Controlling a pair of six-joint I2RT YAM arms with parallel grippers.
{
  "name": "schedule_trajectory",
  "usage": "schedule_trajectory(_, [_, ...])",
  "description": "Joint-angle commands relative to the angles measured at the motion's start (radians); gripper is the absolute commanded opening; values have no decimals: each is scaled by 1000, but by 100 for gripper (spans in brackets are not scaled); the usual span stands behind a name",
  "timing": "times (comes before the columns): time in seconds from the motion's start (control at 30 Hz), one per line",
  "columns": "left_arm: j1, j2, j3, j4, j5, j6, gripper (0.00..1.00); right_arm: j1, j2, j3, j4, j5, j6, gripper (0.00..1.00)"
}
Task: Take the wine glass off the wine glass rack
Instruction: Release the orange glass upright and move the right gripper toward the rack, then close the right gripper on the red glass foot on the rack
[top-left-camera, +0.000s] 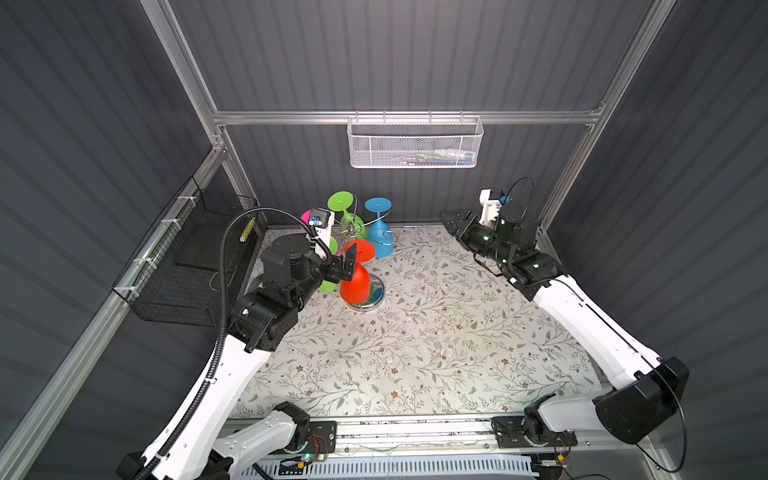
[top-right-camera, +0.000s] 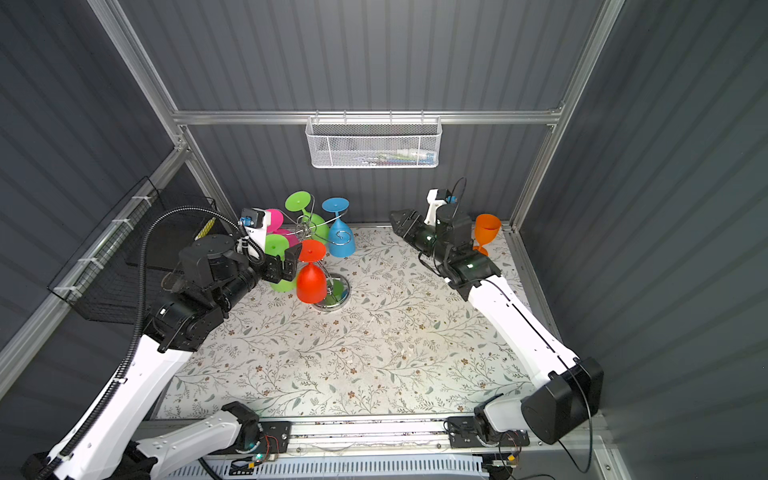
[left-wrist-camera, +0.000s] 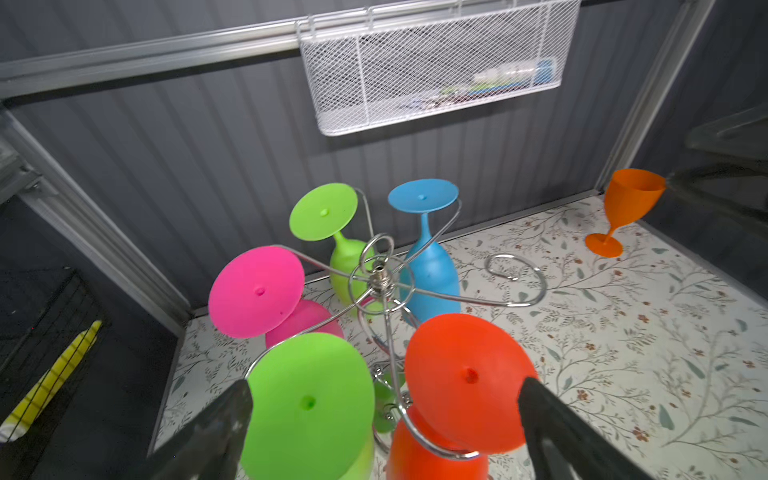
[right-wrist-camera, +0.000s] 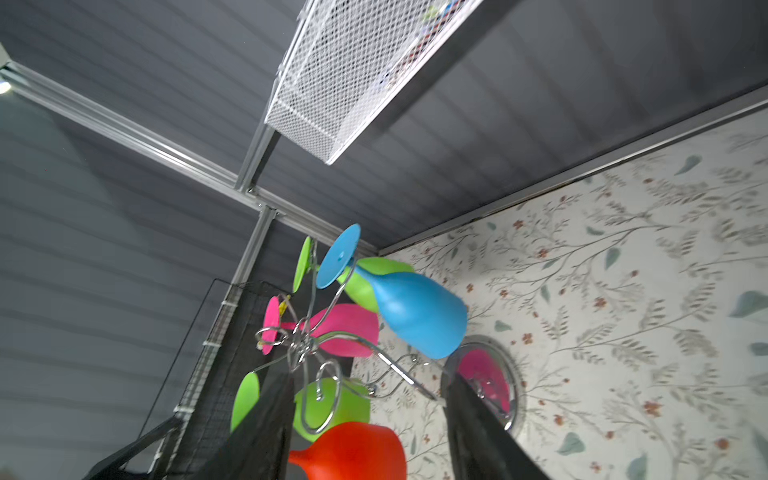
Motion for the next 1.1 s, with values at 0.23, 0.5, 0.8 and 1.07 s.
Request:
schedule_trajectory(0.23, [167, -85, -126, 149, 5, -50, 100, 127, 99, 68, 68, -64, 114, 51])
schedule_trajectory(0.5, [243, -161, -180, 214, 144, -95, 100, 207, 106, 104, 52, -32, 108, 48])
schedule_trajectory(0.8, [255, -248, -267, 322, 364, -86, 100, 271, 122, 99, 74, -23, 137, 44])
schedule_trajectory(1.07, [256, -287, -317, 370, 412, -78, 100, 296, 152, 107, 82, -39, 169, 41])
